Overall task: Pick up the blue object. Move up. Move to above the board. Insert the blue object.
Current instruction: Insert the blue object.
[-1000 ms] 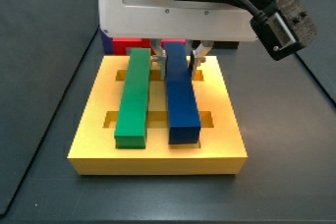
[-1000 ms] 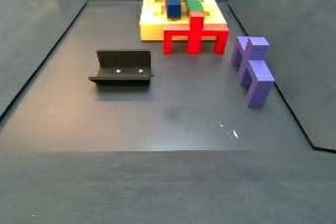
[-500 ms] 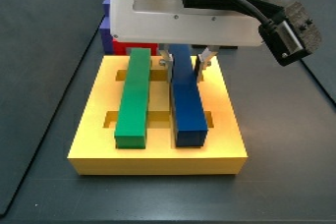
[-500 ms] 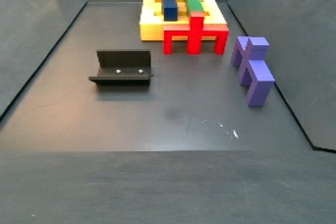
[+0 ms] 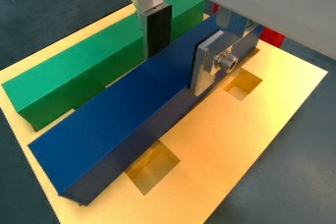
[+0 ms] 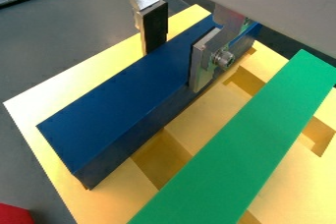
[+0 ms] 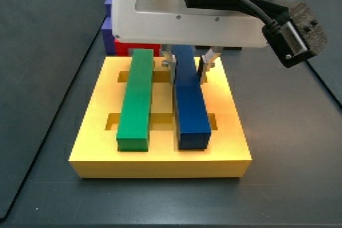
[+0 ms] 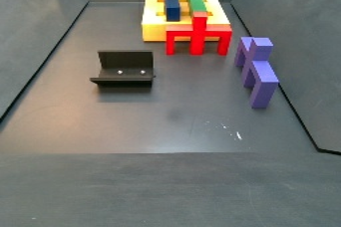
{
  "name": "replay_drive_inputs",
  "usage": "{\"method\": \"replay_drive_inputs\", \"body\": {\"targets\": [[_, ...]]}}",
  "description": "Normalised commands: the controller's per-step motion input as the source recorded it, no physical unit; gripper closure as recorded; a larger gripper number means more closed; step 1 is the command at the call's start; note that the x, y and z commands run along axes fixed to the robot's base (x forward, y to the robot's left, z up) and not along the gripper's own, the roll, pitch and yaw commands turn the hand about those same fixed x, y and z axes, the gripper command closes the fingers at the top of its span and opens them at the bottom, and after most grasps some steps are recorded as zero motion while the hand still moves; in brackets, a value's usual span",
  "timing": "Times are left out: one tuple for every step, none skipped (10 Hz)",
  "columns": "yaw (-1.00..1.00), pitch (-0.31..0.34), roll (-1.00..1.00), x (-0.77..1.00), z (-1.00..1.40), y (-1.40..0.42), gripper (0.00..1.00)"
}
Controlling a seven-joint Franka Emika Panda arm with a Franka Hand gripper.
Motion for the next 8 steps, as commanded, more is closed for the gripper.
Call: {"method": "replay_drive_inputs", "body": {"targets": [[-0.2,-0.019,0.0,-0.01,-0.23,-0.01,1.0],[-0.25,0.0,0.0,-0.05,-0.18,0.0,1.0],[-0.25,0.0,0.0,-0.07,-0.19,0.0,1.0],[-0.24,0.0,0.0,-0.03,-0.17,0.0,1.0],[-0.09,-0.026,0.0,0.03,-0.22,0.0,1.0],[-0.01,-0.07,0.0,0.05,-0.36,0.0,1.0],[0.0,-0.07,0.0,0.0,-0.27,0.0,1.0],[0.0,0.0,0.0,0.0,0.0,0.0,1.0]]}}
